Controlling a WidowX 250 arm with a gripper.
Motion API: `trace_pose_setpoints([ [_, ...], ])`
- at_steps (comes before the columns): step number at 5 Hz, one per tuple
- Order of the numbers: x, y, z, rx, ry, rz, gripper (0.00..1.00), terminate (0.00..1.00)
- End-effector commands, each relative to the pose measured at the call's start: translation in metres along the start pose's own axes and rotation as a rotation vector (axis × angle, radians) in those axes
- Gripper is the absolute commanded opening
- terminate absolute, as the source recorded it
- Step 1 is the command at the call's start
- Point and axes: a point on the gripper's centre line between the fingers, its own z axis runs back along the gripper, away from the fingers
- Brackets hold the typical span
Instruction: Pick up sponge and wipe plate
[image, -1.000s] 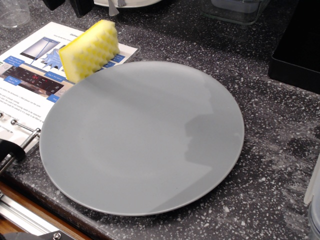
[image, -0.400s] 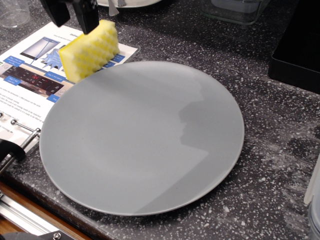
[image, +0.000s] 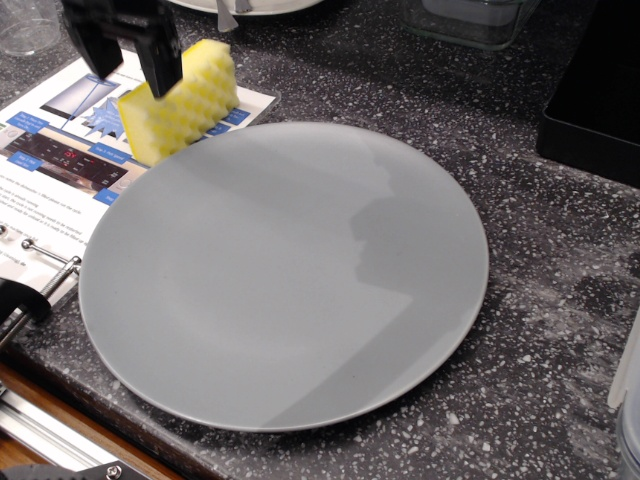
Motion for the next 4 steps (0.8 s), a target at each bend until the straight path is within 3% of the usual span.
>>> trace_pose_setpoints([
  [1, 0.011, 0.005, -0.002, 0.010, -0.047, 0.021, 1.00, 0.00],
  [3, 0.021, 0.007, -0.019, 0.033, -0.018, 0.037, 1.00, 0.00],
  [4, 0.023, 0.009, -0.017, 0.028, -0.020, 0.048, 0.00, 0.00],
])
